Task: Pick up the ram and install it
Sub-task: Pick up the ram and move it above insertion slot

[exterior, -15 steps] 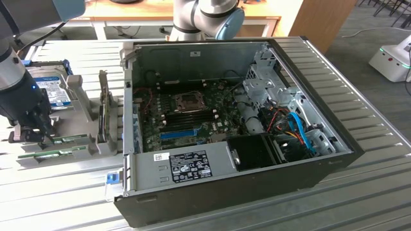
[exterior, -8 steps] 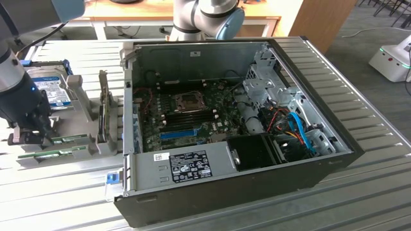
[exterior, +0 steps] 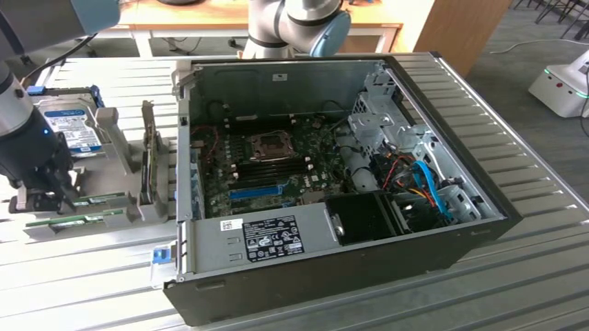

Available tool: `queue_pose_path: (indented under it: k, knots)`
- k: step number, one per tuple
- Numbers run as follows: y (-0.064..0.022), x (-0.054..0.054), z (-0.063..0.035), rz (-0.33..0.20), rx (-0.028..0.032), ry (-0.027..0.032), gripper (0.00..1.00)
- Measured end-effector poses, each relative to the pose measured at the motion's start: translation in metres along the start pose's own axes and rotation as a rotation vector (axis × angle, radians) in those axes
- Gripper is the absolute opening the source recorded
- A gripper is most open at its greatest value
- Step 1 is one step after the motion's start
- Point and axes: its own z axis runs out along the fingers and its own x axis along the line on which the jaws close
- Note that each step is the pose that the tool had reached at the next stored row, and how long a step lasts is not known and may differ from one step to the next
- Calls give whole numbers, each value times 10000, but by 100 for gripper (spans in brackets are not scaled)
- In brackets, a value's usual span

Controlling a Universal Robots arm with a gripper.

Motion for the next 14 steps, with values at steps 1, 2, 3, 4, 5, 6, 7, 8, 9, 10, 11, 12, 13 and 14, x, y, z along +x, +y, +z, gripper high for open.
queue_pose_path:
  k: [1, 2, 3, 4, 5, 6, 7, 8, 9, 10, 11, 12, 13, 14]
  knots:
    - [0, 7, 0, 0, 0, 0, 32]
    - [0, 15, 0, 0, 0, 0, 32]
    - [-1, 21, -1, 0, 0, 0, 32]
    - [-1, 27, -1, -1, 0, 1, 32]
    - [-1, 27, -2, 0, -1, 1, 32]
    - [-1, 27, -1, 1, 0, 1, 32]
    - [-1, 27, -1, 1, 0, 1, 32]
    - [-1, 27, -1, 1, 0, 1, 32]
    - [-1, 27, 0, 0, 0, 0, 32]
    - [-1, 28, 9, -1, 3, -2, 32]
    - [-1, 29, 18, 0, 1, 0, 32]
    - [-1, 29, 28, -1, 0, 1, 32]
    - [-1, 29, 37, 0, 0, 1, 32]
    - [-1, 29, 45, 0, 0, 0, 32]
